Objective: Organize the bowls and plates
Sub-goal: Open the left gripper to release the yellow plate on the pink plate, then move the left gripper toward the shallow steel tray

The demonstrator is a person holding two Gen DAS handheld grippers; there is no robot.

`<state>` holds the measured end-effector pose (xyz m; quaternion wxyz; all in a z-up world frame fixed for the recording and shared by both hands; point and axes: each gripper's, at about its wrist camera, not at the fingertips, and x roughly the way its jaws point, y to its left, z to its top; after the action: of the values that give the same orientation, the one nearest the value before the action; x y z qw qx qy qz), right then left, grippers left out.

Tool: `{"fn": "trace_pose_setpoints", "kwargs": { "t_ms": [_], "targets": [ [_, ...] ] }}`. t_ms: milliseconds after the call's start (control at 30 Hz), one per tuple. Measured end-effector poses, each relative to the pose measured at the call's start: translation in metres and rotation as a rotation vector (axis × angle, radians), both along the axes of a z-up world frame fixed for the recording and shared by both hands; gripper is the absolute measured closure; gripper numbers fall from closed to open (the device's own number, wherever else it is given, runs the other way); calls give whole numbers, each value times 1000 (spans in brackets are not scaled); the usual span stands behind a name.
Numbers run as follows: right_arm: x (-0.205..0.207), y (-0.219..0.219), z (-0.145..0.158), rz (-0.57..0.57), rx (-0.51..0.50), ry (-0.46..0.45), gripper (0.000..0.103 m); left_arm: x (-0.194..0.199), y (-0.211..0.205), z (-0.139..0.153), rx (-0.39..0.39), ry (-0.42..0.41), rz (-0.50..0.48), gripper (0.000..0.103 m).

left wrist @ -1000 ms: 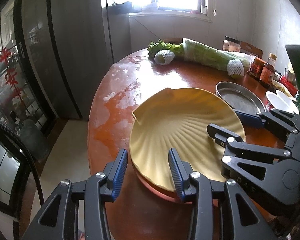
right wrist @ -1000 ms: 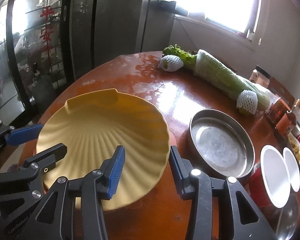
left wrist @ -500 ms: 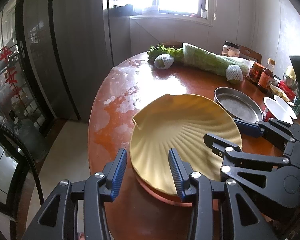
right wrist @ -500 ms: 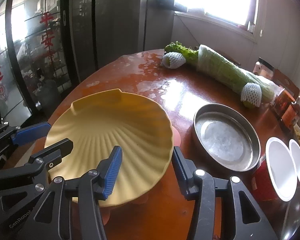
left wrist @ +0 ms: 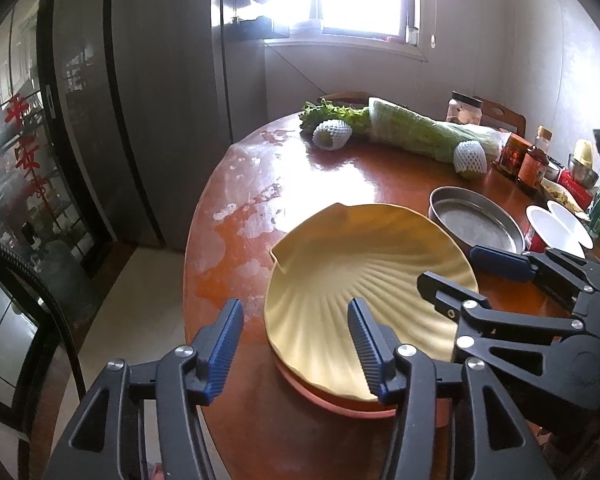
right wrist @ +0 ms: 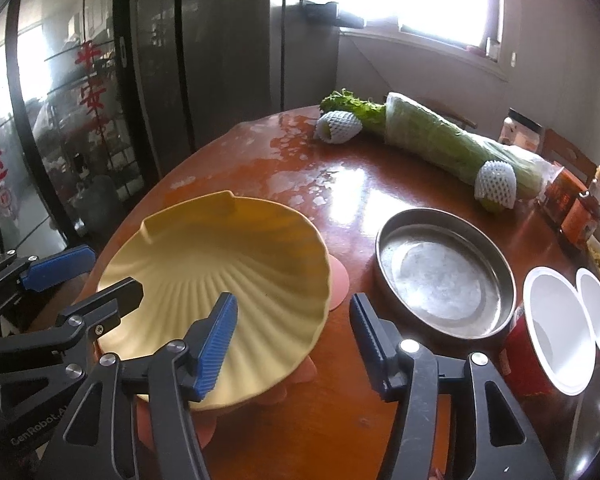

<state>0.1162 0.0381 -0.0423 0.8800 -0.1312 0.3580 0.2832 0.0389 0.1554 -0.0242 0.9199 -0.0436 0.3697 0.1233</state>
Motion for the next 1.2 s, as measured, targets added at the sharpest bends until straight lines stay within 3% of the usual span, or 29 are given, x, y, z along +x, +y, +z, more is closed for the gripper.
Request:
{"fn": "trace_pose_setpoints", "kwargs": {
  "t_ms": [633,1200],
  "targets": [
    [-3,-52,29,-90,126,-37,36,0,-24,28,38,-44,-30,44],
    [1,-114,36,-228,217,-28,30,31,-54,47,27,-8,-141,43]
  ]
}}
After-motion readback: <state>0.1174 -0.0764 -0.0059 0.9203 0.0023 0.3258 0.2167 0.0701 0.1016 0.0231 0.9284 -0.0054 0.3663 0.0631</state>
